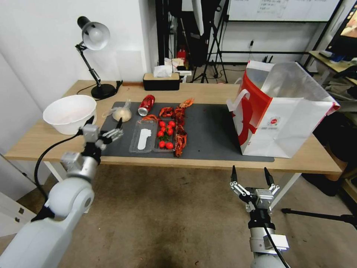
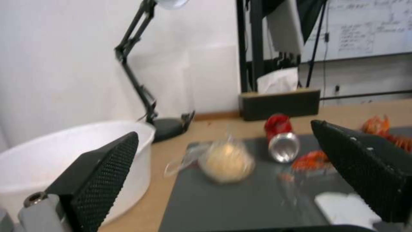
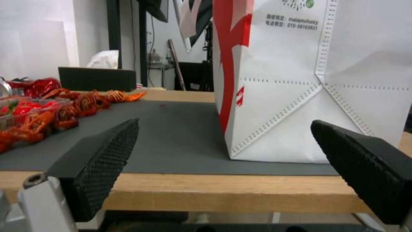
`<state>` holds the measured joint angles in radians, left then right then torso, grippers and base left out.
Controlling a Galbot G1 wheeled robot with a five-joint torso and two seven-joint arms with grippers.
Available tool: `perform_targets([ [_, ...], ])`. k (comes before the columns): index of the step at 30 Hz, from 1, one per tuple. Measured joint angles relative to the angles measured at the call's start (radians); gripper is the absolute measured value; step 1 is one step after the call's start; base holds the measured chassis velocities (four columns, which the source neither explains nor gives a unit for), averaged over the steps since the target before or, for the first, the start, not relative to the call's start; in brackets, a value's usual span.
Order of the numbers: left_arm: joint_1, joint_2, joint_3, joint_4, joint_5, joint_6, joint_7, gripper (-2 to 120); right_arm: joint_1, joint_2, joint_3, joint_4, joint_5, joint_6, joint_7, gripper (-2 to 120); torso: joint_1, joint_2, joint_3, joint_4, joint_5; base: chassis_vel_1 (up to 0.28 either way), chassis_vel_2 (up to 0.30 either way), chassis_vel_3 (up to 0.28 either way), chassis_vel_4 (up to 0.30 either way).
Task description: Pick up the trash from the table and place it into the takeout bag.
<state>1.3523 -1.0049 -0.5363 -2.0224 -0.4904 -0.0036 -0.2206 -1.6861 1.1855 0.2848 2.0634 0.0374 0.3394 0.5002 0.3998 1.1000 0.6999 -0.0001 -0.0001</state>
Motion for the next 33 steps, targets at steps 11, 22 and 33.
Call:
perform_targets([
  [11,0.174,-0.061,-0.046,0.030,0.072,-0.125,0.000,100,0.004,0.000,-0.001,-0.014,-0.001,0.000,0.008,100,0.000,0.000,0.000,0.0001,0.0001,0.000,0.000,0.000,0.000],
  [22,0.245,-0.079,-0.045,0.057,0.108,-0.259,0.030,100,0.004,0.004,-0.002,-0.024,-0.001,0.003,0.011,100,0.000,0.000,0.000,0.0000,0.0001,0.000,0.000,0.000,0.000],
  [33,0.266,-0.082,-0.036,0.081,0.115,-0.339,0.067,100,0.003,0.005,-0.003,-0.025,-0.001,0.004,0.013,100,0.000,0.000,0.000,0.0001,0.0001,0.000,0.000,0.000,0.000],
])
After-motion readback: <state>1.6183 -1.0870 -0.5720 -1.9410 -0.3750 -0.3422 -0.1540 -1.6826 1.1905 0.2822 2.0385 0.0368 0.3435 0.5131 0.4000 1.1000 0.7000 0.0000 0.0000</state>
